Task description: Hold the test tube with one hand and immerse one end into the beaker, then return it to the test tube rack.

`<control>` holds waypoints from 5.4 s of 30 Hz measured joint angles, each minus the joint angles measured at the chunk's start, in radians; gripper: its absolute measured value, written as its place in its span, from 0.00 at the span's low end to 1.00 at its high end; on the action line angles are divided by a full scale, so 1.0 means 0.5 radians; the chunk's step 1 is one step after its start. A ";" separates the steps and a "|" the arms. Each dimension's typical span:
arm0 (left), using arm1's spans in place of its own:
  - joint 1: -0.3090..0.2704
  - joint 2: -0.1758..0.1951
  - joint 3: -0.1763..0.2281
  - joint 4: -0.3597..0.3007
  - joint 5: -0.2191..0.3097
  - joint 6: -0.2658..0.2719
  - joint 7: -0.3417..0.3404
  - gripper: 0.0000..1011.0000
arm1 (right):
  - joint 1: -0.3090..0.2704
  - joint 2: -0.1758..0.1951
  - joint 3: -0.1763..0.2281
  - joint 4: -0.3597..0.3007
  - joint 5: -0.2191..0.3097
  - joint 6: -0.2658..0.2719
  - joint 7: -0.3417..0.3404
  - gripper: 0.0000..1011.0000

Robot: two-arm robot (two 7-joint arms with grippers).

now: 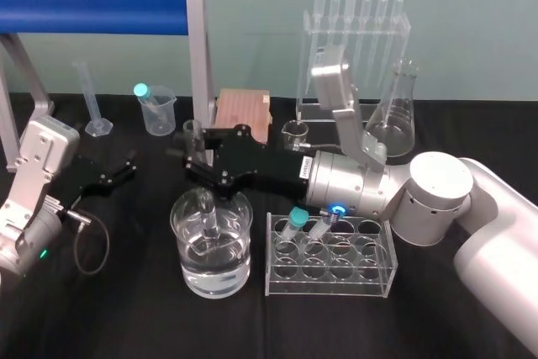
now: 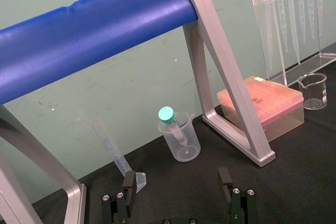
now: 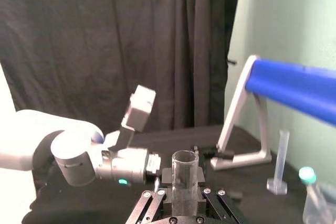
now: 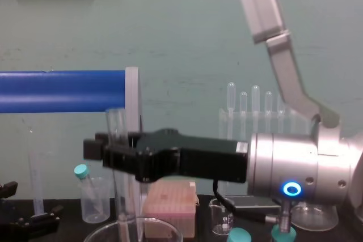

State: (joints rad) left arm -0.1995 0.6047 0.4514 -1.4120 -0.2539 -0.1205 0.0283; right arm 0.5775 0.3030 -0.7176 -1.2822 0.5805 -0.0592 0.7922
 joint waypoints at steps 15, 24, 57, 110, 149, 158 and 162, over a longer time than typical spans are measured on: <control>0.000 0.000 0.000 0.000 0.000 0.000 0.000 0.99 | -0.108 0.128 0.201 -0.317 0.074 -0.233 -0.037 0.24; 0.000 0.000 0.000 0.000 0.000 0.000 0.000 0.99 | -0.255 0.259 0.425 -0.588 0.045 -0.284 -0.307 0.24; 0.000 0.000 0.000 0.000 0.000 0.000 0.000 0.99 | -1.103 0.502 0.923 -1.323 -0.137 0.098 -0.962 0.24; 0.000 0.000 0.000 0.000 0.000 0.000 0.000 0.99 | -1.222 0.370 1.060 -1.104 -0.205 0.072 -0.829 0.24; 0.000 0.000 0.000 0.000 0.000 0.000 0.000 0.99 | -0.974 0.357 0.889 -0.899 -0.199 0.163 -0.757 0.24; 0.000 0.000 0.000 0.000 0.000 0.000 0.000 0.99 | -0.975 0.356 0.890 -0.898 -0.200 0.159 -0.758 0.24; 0.000 0.000 0.000 0.000 0.000 0.000 0.000 0.99 | -0.976 0.355 0.891 -0.897 -0.200 0.157 -0.758 0.24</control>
State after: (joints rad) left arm -0.1995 0.6047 0.4514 -1.4120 -0.2538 -0.1205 0.0283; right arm 0.0894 0.4806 -0.2720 -1.7307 0.4804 0.0195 0.4132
